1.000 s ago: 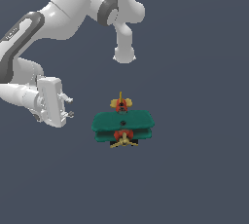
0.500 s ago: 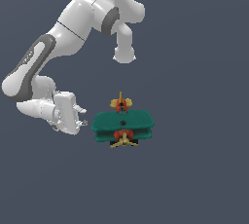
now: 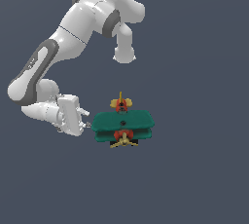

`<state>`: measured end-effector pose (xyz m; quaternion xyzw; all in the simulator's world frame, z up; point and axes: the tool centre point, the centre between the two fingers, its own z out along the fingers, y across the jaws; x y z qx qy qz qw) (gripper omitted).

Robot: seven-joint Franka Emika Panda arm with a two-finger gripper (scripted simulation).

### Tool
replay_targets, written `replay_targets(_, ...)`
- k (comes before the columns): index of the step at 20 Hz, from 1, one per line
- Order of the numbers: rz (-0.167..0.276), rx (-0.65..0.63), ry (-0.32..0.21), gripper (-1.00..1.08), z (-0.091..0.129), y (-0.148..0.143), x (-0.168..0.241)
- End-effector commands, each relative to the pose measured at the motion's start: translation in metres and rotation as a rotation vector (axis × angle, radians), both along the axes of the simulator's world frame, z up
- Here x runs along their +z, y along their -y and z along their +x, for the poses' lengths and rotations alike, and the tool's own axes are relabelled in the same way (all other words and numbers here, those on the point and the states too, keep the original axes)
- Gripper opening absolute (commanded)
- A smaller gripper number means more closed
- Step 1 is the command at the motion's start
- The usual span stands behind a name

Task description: Pick up the object and move it to a goal position.

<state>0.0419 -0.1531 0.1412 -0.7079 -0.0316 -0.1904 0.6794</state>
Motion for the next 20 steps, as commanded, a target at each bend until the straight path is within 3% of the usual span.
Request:
replay_targets(1,-0.003,0.004,0.003,0.28,0.000,-0.002,0.001)
replay_targets(12,-0.014,0.023,0.007,0.28,0.001,-0.015,-0.002)
replay_targets(20,-0.016,0.024,0.007,0.28,0.005,-0.041,-0.003)
